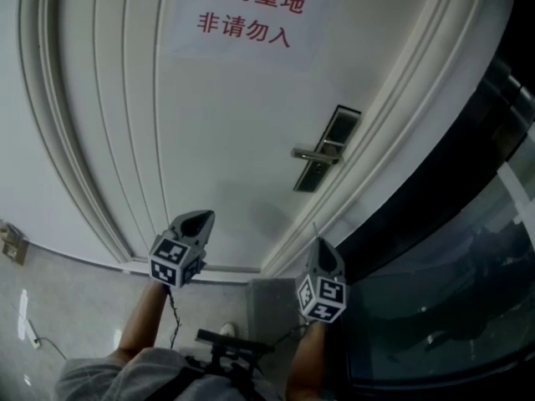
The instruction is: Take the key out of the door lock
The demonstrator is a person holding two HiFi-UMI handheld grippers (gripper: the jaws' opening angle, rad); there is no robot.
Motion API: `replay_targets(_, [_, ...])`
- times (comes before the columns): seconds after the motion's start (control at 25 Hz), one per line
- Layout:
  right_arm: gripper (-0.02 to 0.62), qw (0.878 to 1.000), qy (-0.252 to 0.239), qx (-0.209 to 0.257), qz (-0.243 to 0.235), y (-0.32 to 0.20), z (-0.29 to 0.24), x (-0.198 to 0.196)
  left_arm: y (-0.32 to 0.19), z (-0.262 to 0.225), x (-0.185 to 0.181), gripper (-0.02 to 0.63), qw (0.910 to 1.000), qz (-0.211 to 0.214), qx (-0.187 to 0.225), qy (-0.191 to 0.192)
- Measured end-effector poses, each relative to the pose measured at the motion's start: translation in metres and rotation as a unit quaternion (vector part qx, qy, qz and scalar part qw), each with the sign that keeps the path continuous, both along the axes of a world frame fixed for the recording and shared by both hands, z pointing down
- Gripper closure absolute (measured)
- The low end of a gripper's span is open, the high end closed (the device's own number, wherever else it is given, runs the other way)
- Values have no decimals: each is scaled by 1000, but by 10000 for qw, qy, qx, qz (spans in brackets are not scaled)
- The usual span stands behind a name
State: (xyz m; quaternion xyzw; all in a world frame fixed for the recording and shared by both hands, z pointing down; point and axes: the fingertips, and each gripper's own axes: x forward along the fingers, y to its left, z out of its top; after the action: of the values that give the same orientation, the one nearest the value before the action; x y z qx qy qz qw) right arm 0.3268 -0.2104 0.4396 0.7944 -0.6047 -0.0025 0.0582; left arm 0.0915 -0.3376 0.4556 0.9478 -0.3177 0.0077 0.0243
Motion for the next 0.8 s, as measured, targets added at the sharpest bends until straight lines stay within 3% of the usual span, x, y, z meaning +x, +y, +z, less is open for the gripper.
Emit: replay_targets(0.8, [575,9999,-94,143,-10,58,10,-62,48,3,-45,614,9998,134,145,2])
